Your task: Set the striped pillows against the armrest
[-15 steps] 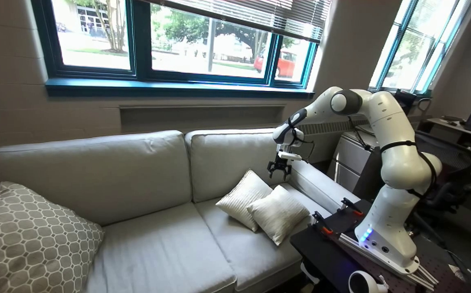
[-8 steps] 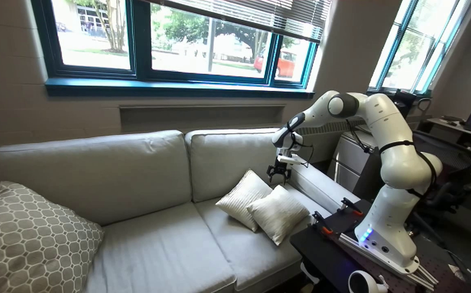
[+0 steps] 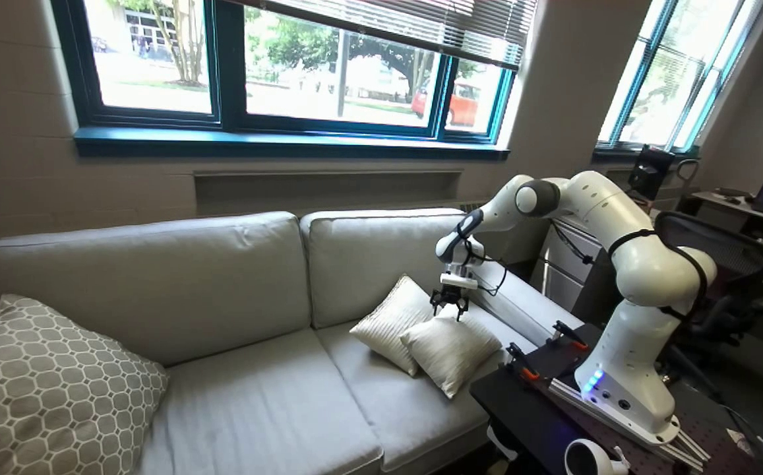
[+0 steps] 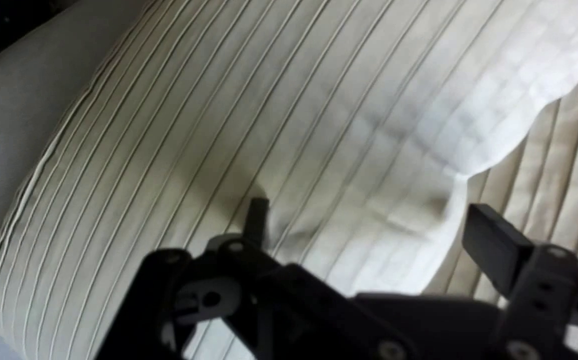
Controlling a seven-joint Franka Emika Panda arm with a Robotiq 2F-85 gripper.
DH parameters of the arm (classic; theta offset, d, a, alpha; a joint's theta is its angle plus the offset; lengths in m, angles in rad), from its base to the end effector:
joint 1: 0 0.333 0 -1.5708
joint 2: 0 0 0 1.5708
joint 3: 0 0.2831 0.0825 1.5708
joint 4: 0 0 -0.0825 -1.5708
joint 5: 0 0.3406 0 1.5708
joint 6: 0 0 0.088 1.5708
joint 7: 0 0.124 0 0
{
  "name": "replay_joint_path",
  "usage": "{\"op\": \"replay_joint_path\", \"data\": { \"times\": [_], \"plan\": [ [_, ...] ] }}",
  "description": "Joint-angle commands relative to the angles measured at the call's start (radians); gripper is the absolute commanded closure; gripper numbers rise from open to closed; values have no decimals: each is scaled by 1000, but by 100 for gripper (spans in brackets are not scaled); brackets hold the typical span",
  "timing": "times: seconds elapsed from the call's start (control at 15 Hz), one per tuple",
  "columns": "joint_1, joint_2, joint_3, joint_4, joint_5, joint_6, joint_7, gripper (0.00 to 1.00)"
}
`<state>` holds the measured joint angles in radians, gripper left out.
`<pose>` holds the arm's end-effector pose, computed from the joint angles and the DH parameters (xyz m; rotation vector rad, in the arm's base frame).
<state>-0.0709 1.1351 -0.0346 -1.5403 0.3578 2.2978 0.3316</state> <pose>0.5544 -0.0471 -0.0363 -2.7600 1.0269 0.5789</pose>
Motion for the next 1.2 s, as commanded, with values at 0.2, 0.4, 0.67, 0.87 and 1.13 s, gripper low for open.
{"op": "replay_joint_path", "data": {
  "times": [0.2, 0.4, 0.67, 0.87, 1.13],
  "plan": [
    [-14, 183, -40, 194, 39, -36, 244, 0],
    [-23, 206, -45, 226, 43, -53, 303, 33],
    [-35, 206, -37, 251, 42, -69, 341, 65],
    [-37, 171, -21, 232, 62, -67, 350, 86],
    [-55, 55, 26, 119, 157, 15, 313, 100]
  ]
}}
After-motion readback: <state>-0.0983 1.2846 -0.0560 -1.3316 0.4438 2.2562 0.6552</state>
